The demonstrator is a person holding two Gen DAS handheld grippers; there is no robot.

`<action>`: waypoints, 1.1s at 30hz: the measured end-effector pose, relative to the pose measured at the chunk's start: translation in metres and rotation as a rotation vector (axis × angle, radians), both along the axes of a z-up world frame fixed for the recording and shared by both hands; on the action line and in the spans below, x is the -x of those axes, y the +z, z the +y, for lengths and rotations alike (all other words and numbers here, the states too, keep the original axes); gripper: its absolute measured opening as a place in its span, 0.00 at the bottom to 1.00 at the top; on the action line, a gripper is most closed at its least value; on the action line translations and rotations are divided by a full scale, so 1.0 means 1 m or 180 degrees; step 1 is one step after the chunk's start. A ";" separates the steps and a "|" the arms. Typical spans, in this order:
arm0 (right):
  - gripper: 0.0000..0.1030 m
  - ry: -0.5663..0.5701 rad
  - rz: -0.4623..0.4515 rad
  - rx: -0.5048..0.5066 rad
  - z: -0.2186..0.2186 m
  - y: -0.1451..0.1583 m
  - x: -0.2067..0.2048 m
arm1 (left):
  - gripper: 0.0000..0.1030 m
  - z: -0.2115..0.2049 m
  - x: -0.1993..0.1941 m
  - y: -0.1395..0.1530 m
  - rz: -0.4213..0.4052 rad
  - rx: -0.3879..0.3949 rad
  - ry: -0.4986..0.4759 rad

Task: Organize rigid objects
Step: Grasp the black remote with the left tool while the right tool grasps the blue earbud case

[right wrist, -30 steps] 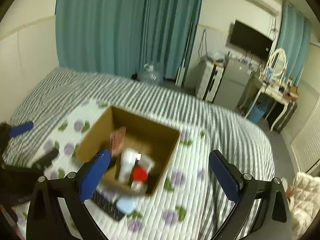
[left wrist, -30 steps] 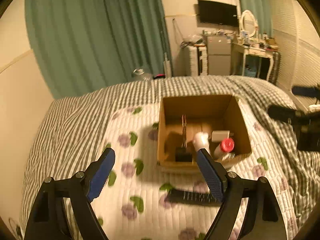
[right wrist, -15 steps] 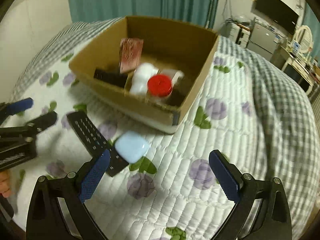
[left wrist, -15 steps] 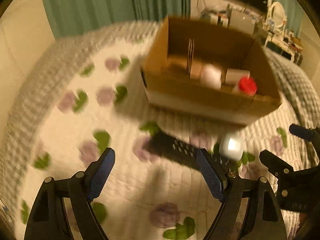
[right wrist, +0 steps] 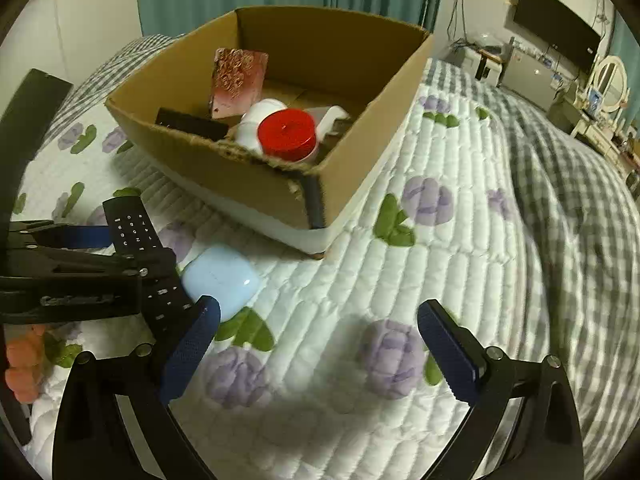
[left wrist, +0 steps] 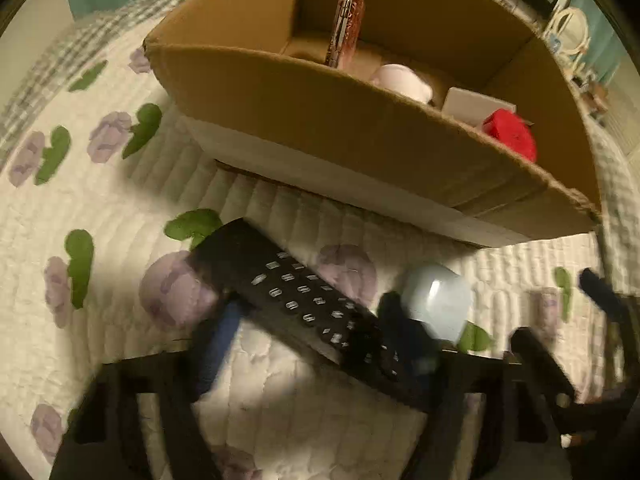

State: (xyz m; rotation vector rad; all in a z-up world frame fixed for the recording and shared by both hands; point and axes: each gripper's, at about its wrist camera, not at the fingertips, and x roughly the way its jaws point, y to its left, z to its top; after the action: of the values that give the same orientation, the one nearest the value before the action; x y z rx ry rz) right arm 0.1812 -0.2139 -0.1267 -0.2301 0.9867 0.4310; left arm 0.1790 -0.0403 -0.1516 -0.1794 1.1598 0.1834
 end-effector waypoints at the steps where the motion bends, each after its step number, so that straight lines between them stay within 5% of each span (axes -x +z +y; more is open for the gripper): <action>1: 0.97 -0.0015 0.0005 -0.0017 0.000 0.000 -0.001 | 0.51 -0.001 -0.001 -0.001 0.0004 0.0048 -0.0012; 6: 0.97 -0.0012 0.0059 -0.0052 0.005 -0.002 -0.001 | 0.34 0.001 0.006 -0.002 -0.0037 0.0300 0.0070; 12: 0.97 0.0055 0.0141 -0.0091 0.011 -0.007 0.004 | 0.21 0.012 0.032 0.016 -0.0155 0.0184 0.0108; 22: 0.96 0.0097 0.0193 -0.0116 0.032 -0.017 -0.003 | 0.19 0.049 0.050 0.026 -0.0127 -0.0082 0.0134; 33: 0.79 0.0399 0.0387 -0.0120 0.067 -0.037 -0.008 | 0.19 0.033 0.037 0.023 -0.0129 -0.0295 -0.0019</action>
State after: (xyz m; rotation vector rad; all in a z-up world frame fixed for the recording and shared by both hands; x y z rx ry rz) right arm 0.1888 -0.1471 -0.1636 -0.2345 1.0858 0.5832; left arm 0.1420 -0.0075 -0.1283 -0.0975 1.1091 0.2268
